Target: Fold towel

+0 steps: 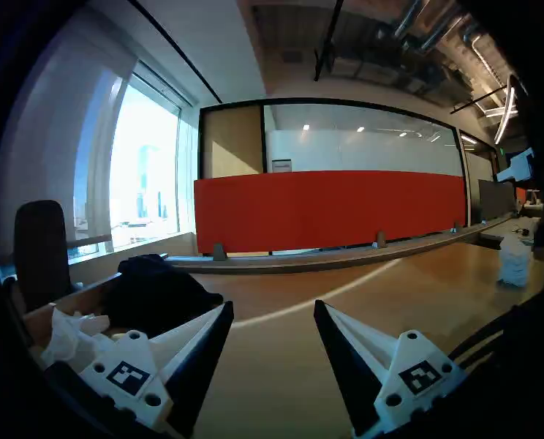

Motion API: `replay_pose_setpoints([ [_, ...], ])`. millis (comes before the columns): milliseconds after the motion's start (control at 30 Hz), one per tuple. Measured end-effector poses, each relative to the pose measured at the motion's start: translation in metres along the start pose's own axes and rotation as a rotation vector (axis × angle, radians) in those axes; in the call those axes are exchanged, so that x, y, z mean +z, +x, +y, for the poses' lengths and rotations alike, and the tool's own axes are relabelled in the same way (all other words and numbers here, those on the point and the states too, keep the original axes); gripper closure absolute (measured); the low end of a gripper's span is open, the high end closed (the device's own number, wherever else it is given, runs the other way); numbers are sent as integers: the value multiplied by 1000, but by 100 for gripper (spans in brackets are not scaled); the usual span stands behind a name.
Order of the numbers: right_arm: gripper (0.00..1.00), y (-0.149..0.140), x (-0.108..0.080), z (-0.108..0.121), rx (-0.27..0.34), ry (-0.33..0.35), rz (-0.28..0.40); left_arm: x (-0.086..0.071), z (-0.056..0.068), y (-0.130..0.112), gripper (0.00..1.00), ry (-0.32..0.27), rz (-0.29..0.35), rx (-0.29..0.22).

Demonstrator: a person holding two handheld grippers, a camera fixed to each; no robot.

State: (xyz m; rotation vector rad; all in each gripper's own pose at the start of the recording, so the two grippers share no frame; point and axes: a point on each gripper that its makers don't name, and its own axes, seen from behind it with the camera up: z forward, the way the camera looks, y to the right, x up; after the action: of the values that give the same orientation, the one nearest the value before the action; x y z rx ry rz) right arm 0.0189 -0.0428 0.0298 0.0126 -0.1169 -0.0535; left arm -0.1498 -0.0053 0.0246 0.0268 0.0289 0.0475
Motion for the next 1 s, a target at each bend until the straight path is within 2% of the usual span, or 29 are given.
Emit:
replay_pose_setpoints([
  [200,6,-8,5,-5,-5,5,-1,2,-2,-13,19,5,7,-25],
  [467,6,-11,8,-8,-17,16,1,1,-2,-21,19,11,15,-27],
  [700,6,-13,9,-4,-18,14,1,1,-4,-23,19,5,28,-45],
  [1000,6,-17,8,0,-24,12,-1,2,-3,-23,19,0,28,-44],
])
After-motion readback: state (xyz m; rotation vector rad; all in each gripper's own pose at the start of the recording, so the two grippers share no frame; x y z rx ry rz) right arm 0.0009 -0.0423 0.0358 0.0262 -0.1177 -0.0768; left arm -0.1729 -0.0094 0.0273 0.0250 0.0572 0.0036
